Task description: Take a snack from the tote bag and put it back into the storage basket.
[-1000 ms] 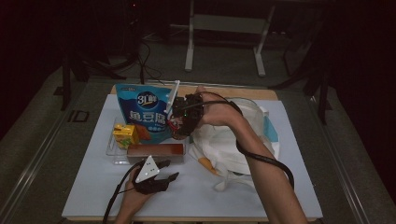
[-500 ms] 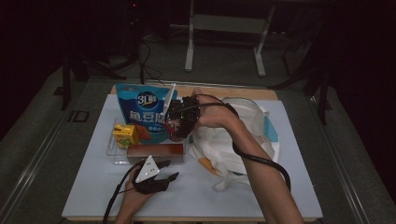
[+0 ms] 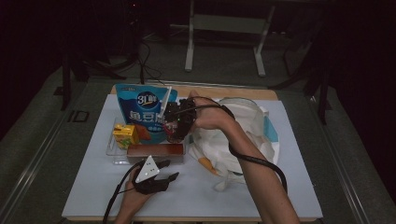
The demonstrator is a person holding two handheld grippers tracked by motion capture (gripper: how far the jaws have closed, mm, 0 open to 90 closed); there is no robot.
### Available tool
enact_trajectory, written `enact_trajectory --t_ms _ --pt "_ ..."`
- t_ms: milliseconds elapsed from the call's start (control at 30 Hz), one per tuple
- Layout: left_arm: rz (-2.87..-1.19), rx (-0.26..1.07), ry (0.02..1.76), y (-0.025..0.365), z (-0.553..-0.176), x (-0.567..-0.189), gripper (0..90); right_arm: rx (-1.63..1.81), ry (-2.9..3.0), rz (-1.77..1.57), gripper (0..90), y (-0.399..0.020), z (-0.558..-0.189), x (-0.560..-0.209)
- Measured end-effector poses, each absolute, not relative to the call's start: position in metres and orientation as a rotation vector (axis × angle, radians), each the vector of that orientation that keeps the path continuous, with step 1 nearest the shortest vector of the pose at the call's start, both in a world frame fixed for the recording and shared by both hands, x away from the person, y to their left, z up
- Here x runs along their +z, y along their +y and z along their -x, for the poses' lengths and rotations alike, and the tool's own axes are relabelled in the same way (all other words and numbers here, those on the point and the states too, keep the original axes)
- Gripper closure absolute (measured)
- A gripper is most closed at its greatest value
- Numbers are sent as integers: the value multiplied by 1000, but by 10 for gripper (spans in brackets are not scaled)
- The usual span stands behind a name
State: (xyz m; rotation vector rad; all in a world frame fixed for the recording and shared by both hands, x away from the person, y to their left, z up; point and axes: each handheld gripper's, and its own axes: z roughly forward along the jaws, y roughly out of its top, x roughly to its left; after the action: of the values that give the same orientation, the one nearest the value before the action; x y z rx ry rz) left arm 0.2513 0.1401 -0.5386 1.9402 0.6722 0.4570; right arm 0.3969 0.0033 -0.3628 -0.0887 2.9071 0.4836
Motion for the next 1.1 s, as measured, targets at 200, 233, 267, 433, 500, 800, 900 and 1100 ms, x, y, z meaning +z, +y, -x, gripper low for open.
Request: enact_trajectory --t_ms 200,233,267,433,500,800,900,1100 --pt "-1941 457 671 140 -251 -539 444 484 2905 77 239 5 -399 -366" --pt "-1940 457 671 140 -251 -539 444 478 2908 68 239 5 -399 -366" --pt "-1941 457 671 140 -251 -539 443 475 2908 65 239 5 -399 -367" --pt "-1941 458 670 140 -251 -539 443 465 2906 63 239 7 -400 -370" --pt "-1940 457 670 140 -251 -539 443 468 2904 64 239 7 -401 -371" --pt "-1939 459 671 140 -251 -539 443 471 2899 55 239 8 -401 -375" --pt "-1938 457 670 140 -251 -539 443 467 2897 47 239 8 -402 -377" --pt "-1938 458 671 140 -251 -539 443 464 2898 34 239 8 -404 -382"
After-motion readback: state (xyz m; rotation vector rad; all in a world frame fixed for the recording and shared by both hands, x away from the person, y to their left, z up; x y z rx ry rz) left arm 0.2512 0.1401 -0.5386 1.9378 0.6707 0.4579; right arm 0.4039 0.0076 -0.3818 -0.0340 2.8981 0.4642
